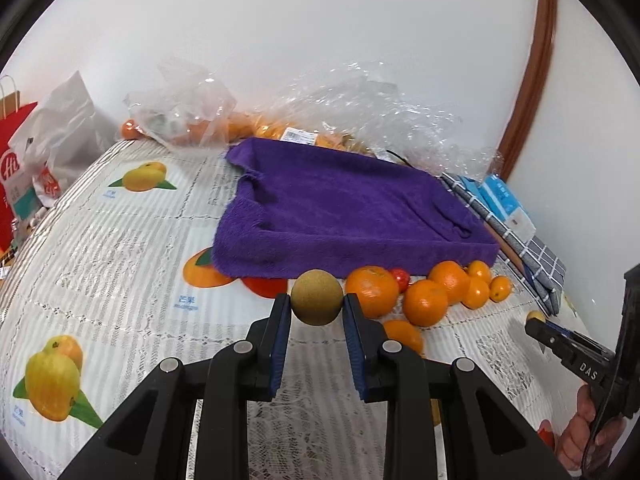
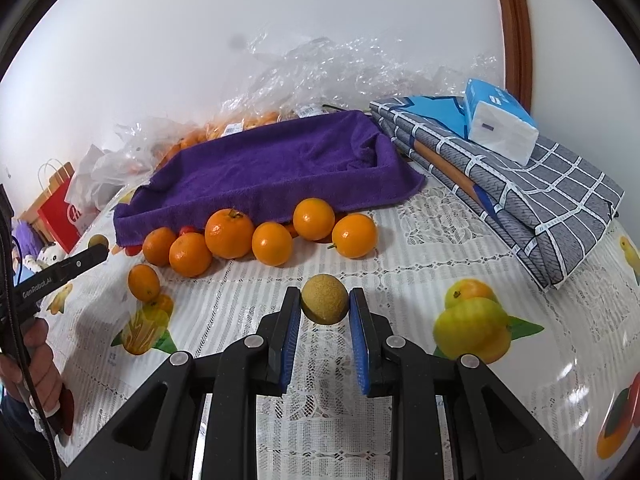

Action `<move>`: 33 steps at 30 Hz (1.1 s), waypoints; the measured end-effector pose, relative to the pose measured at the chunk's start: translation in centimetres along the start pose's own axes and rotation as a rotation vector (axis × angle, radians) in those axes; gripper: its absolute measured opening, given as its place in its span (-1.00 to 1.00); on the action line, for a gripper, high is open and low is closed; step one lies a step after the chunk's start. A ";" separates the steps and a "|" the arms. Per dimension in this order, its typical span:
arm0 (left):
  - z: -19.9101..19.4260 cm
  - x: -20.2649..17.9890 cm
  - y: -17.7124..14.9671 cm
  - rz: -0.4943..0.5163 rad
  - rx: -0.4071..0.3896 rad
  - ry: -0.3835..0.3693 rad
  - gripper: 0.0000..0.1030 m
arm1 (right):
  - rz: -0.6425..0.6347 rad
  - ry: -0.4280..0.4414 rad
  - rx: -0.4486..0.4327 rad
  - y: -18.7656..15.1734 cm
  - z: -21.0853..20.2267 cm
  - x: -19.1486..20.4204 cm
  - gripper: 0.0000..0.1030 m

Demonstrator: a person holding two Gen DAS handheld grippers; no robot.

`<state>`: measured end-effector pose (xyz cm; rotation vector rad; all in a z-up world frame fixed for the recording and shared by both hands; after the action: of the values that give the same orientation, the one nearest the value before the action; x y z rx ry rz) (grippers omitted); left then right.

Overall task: Organize fruits
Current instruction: 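Carry the small brown fruit in the right tool over the purple towel while the left tool carries its fruit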

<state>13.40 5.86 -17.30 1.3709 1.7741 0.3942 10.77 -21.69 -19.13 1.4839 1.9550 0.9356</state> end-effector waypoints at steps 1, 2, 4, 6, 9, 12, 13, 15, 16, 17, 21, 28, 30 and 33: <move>0.1 0.0 0.0 0.001 0.002 0.002 -0.51 | 0.010 0.002 0.002 0.0 0.1 -0.1 -0.53; 0.1 0.0 0.0 -0.001 0.005 0.005 -0.51 | 0.016 -0.003 0.007 0.0 0.1 -0.2 -0.53; 0.1 0.0 0.1 -0.004 0.002 0.016 -0.51 | 0.028 -0.005 0.014 0.1 0.1 -0.3 -0.53; -0.2 0.0 0.5 -0.008 -0.003 0.021 -0.51 | 0.028 -0.007 0.008 0.8 -0.3 -0.3 -0.53; -1.1 -0.5 1.8 -0.024 -0.024 0.005 -0.51 | -0.021 -0.036 -0.040 3.2 -1.7 0.3 -0.53; -1.8 -1.7 3.9 -0.019 -0.061 0.000 -0.51 | -0.037 -0.028 -0.075 5.7 -2.4 0.8 -0.53; -1.8 -2.1 4.6 -0.013 -0.072 0.002 -0.51 | -0.036 -0.015 -0.088 6.8 -2.5 1.0 -0.53; -1.8 -3.0 6.1 0.007 -0.103 0.017 -0.51 | -0.035 0.000 -0.109 8.5 -2.3 1.3 -0.53; -1.6 -3.5 6.9 0.018 -0.122 0.025 -0.51 | -0.036 0.001 -0.117 9.1 -2.1 1.4 -0.53; -1.3 -3.9 7.5 0.026 -0.134 0.032 -0.51 | -0.042 -0.003 -0.125 9.9 -1.8 1.5 -0.53; 0.6 -5.1 9.5 0.032 -0.146 0.043 -0.51 | -0.069 -0.030 -0.142 12.9 -0.1 1.9 -0.53; 5.1 -5.6 11.4 -0.011 -0.104 0.045 -0.51 | -0.068 -0.032 -0.126 16.1 4.4 0.8 -0.53; 6.3 -5.4 11.6 -0.017 -0.104 0.048 -0.51 | -0.054 -0.020 -0.122 16.6 5.7 0.6 -0.53; 7.5 -4.7 10.9 -0.028 -0.101 0.032 -0.51 | -0.031 0.003 -0.108 16.3 7.7 0.4 -0.53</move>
<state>26.32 3.67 -12.41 1.2747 1.7728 0.4863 26.34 -16.88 -11.45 1.3891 1.8924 1.0142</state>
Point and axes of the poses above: each gripper's, at about its wrist camera, not at the fingertips, and z roughly the way its jaws point, x to its left, y to its top, the point moved 5 cm from there along z, roughly the way its jaws point, and after that the axes turned 14 degrees about -z, right-handed, at the moved point
